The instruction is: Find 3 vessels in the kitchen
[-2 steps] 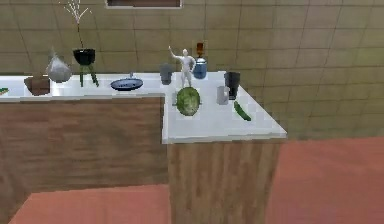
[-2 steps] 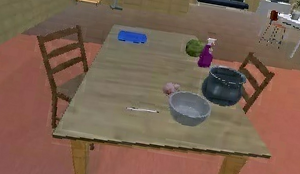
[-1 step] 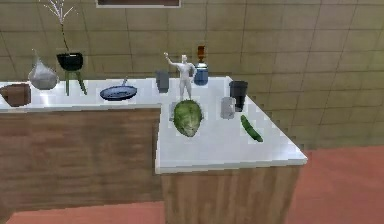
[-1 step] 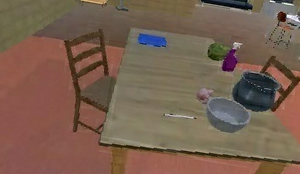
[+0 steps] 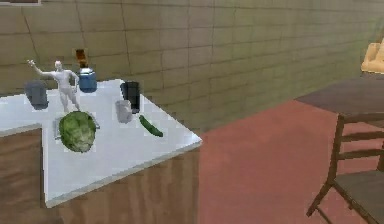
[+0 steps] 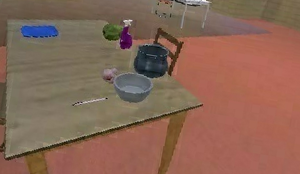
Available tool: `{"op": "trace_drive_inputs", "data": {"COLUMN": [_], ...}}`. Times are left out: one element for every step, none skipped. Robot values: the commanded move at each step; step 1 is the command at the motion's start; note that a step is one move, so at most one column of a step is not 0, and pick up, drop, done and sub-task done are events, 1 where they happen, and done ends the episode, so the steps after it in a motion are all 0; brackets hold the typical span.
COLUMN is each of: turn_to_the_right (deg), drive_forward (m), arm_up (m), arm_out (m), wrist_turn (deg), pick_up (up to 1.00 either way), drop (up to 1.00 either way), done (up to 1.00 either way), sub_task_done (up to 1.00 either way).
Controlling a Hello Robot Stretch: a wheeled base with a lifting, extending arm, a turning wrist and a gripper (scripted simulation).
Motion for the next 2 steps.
{"op": "trace_drive_inputs", "data": {"turn_to_the_right": [0.0,-21.0], "drive_forward": [0.15,0.0], "arm_up": [0.0,0.0], "arm_out": [0.0,0.0], "wrist_turn": [0.0,0.0], "pick_up": [0.0,0.0], "drop": [0.0,0.0], "done": [0.0,0.0], "sub_task_done": [0.0,0.0]}}
